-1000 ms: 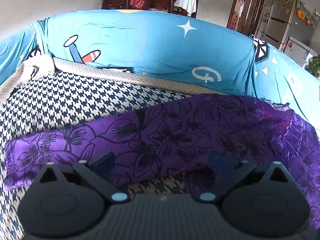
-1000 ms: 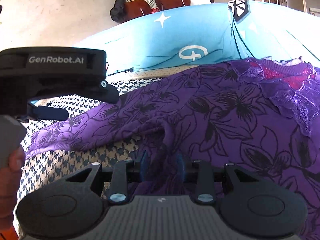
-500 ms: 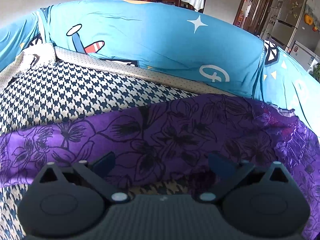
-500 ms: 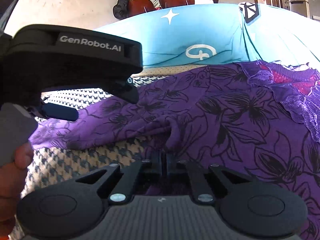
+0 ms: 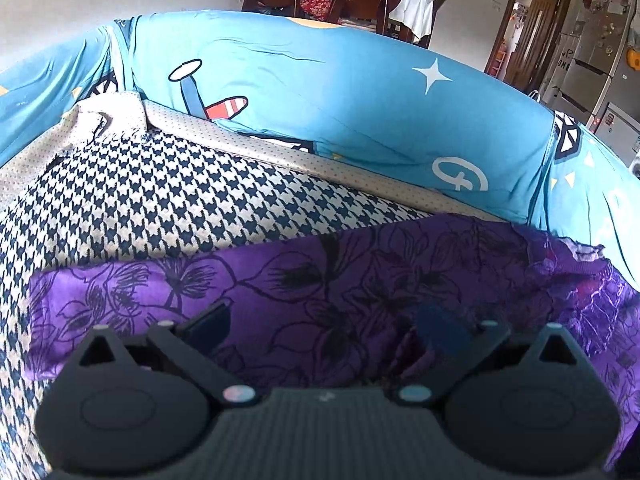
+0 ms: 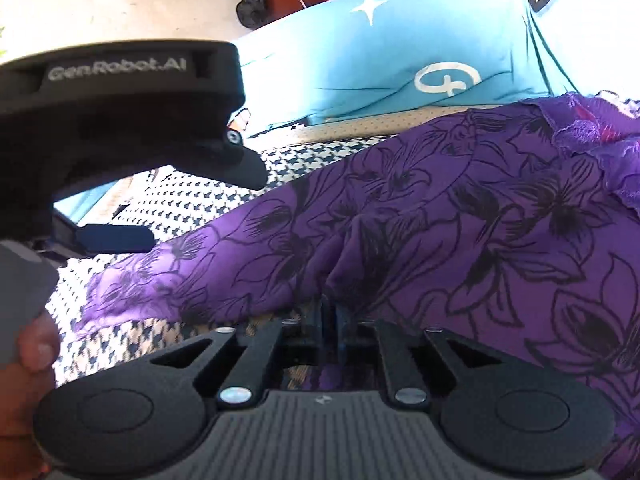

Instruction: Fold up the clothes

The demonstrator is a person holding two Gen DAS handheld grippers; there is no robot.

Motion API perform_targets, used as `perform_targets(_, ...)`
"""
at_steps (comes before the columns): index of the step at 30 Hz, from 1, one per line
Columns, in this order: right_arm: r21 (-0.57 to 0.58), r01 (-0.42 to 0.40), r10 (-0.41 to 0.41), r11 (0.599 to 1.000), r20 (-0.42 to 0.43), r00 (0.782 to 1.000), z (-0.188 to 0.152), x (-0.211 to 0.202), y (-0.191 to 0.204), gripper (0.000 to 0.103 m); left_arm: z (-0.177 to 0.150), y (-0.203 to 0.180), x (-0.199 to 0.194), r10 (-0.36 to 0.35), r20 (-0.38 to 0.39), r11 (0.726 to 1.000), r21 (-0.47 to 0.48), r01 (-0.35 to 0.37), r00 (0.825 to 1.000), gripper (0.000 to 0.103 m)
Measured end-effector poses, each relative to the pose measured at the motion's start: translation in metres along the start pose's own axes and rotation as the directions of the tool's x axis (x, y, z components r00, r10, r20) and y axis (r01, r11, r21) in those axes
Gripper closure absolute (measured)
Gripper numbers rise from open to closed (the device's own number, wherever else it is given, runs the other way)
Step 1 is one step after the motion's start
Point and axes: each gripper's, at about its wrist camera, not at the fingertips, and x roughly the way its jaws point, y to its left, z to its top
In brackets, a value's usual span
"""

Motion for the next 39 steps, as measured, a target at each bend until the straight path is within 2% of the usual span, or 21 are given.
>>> perform_targets(5,0.027,-0.035,0.034,0.999,0.022,0.999,-0.006,-0.030,-0.004,0.079,-0.003,-0.006,-0.003,-0.007,0.002,0.999,0.032,0.007,1.000,0.000)
perform_targets(8,-0.005,-0.043,0.043,0.999,-0.002,0.999,-0.020,-0.052,-0.004,0.079,-0.006,-0.009,-0.006,-0.015,0.001,0.999,0.046,0.015,1.000,0.000)
perform_targets(12,-0.119,-0.070,0.062,0.990,-0.066,0.996,-0.049,-0.081,0.004,0.079,-0.011,-0.010,-0.012,-0.026,-0.002,0.998,0.051,0.027,1.000,0.000)
perform_targets(17,-0.264,-0.141,0.110,0.954,-0.130,0.985,-0.085,-0.117,0.020,0.079,-0.016,-0.008,-0.020,-0.037,-0.003,0.998,0.052,0.037,0.999,0.000)
perform_targets(23,-0.348,-0.205,0.153,0.915,-0.172,0.973,-0.114,-0.151,0.036,0.068,-0.025,-0.008,-0.027,-0.054,-0.018,0.998,0.039,0.055,0.998,0.000)
perform_targets(26,-0.406,-0.211,0.146,0.889,-0.185,0.972,-0.130,-0.161,0.046,0.065,-0.028,-0.010,-0.029,-0.050,-0.018,0.997,0.051,0.051,0.999,0.000)
perform_targets(31,-0.476,-0.165,0.086,0.864,-0.183,0.979,-0.147,-0.153,0.059,0.063,-0.032,-0.010,-0.033,-0.050,-0.019,0.997,0.053,0.051,0.999,0.000)
perform_targets(35,-0.548,-0.078,0.003,0.833,-0.137,0.991,-0.159,-0.149,0.067,0.063,-0.034,-0.010,-0.035,-0.047,-0.018,0.997,0.061,0.048,0.999,0.000)
perform_targets(37,-0.524,-0.074,0.009,0.848,-0.126,0.992,-0.160,-0.150,0.066,0.064,-0.034,-0.009,-0.037,-0.050,-0.015,0.997,0.062,0.050,0.999,0.000)
perform_targets(39,-0.498,-0.076,0.018,0.864,-0.119,0.993,-0.159,-0.150,0.065,0.073,-0.033,-0.009,-0.038,-0.052,-0.013,0.997,0.059,0.053,0.999,0.000)
